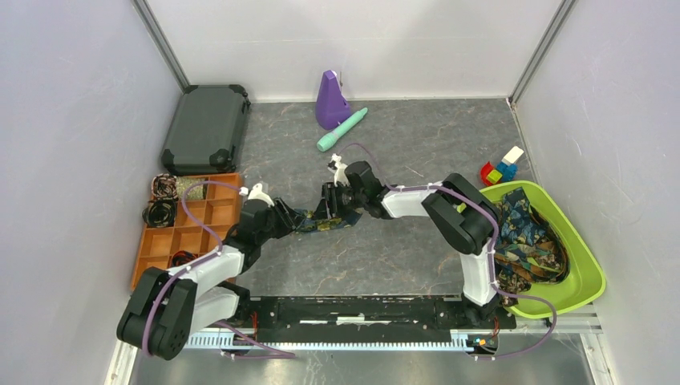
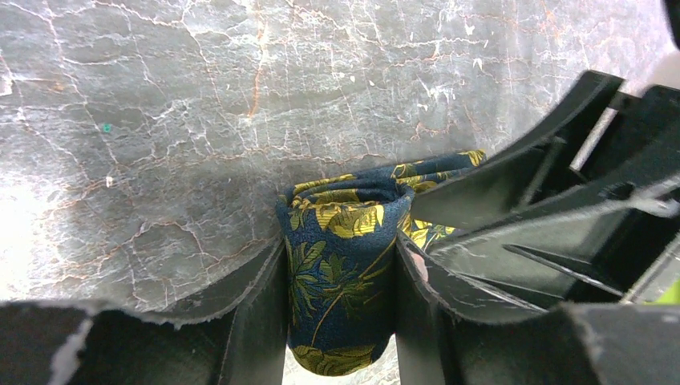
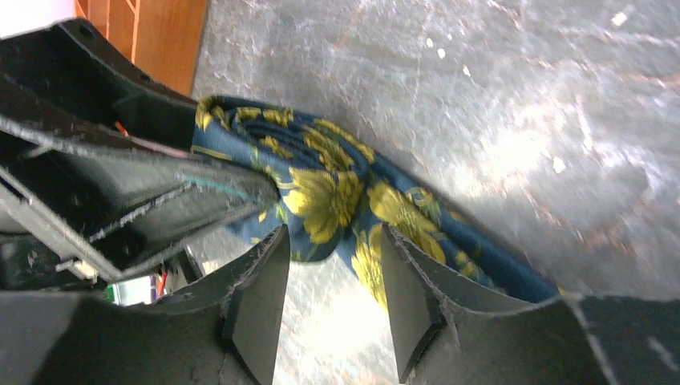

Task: Roll the ties
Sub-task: Roll the tie at the center of the board.

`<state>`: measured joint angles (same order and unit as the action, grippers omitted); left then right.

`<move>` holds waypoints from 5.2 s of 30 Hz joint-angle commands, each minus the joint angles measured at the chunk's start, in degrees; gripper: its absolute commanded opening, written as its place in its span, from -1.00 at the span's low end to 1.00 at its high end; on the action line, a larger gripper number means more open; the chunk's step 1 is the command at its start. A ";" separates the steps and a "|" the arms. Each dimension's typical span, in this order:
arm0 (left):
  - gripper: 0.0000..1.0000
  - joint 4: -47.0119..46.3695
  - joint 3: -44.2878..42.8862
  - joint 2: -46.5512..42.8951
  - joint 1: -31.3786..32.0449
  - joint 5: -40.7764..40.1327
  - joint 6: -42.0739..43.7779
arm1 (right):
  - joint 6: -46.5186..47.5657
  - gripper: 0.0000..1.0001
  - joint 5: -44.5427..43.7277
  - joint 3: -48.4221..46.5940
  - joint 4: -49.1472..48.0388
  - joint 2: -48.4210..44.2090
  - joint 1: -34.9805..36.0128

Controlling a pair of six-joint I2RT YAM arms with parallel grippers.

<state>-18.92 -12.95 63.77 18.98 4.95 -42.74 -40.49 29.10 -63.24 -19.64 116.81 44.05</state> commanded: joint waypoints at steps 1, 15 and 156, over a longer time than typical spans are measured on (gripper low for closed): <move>-0.22 6.40 -2.79 -1.14 -0.18 -1.46 3.18 | 5.55 0.07 -3.23 2.14 6.77 -8.62 -1.90; -0.26 26.64 -12.08 -0.26 6.52 -14.12 2.47 | 10.95 -0.11 -10.48 7.71 10.89 -12.43 -2.74; 0.51 69.11 -41.34 -1.12 25.79 -34.17 5.15 | 3.20 -0.31 -15.01 7.46 14.10 -29.09 3.85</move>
<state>53.82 -56.95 66.02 46.37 -32.56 -40.36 -36.03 14.09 -50.02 -5.72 84.97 44.75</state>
